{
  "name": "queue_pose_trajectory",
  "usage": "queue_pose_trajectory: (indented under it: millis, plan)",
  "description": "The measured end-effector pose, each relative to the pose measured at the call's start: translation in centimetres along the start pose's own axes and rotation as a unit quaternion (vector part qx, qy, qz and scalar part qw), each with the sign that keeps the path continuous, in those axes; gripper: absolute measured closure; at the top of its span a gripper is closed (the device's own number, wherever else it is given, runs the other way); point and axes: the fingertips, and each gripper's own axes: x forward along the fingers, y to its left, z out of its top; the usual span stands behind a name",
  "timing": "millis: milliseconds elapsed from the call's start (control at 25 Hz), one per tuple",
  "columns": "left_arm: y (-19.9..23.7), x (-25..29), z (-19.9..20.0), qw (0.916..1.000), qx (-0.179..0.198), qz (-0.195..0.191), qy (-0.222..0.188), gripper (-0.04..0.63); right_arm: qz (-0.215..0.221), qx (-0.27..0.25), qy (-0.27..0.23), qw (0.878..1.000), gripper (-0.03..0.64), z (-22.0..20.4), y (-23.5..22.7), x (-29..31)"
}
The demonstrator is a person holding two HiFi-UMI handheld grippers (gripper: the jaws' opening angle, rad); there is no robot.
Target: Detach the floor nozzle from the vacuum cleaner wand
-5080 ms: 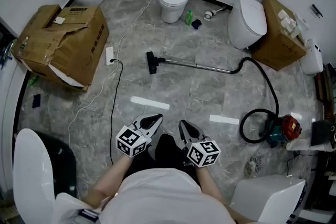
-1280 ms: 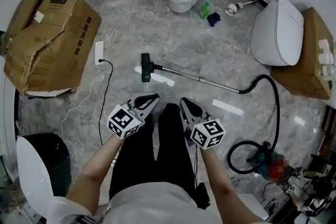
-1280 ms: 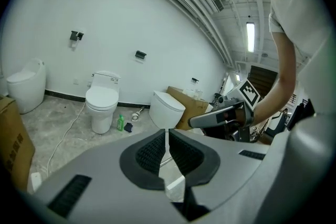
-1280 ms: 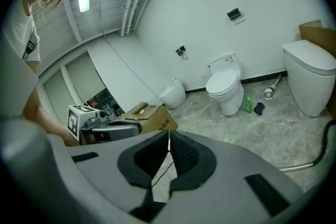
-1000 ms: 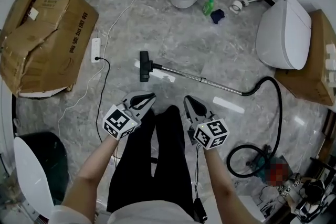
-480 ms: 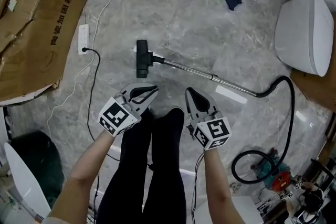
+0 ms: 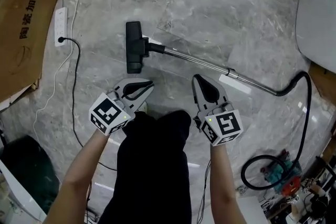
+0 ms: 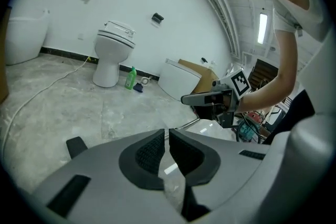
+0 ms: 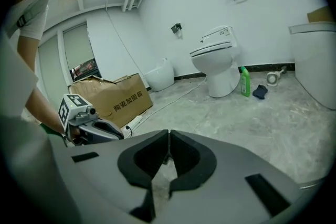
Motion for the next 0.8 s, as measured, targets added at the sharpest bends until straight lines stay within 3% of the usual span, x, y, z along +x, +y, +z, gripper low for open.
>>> queue_pose_trajectory:
  millis: [120,320,600,800]
  plan:
    - [1.0,1.7,-3.0,0.9999,-0.006,-0.01,-0.003,0.583,0.011,0.003,-0.008,1.0,0.598,-3.1,0.0,1.9]
    - [2.7,4.4,-6.3,0.9994,0.025,-0.023,-0.003,0.583,0.034,-0.019,-0.021,0.999,0.598,-6.7,-0.2,5.1]
    - [4.8,8.5,-7.3,0.9968,0.061,-0.047,-0.024,0.583,0.056,-0.048,-0.048,0.996,0.598,-8.4,-2.3,8.7]
    - [6.4,11.6,-8.5,0.9942,0.056,-0.078,-0.049,0.583,0.076,-0.076,-0.055,0.993,0.598,-8.3,-3.3,10.8]
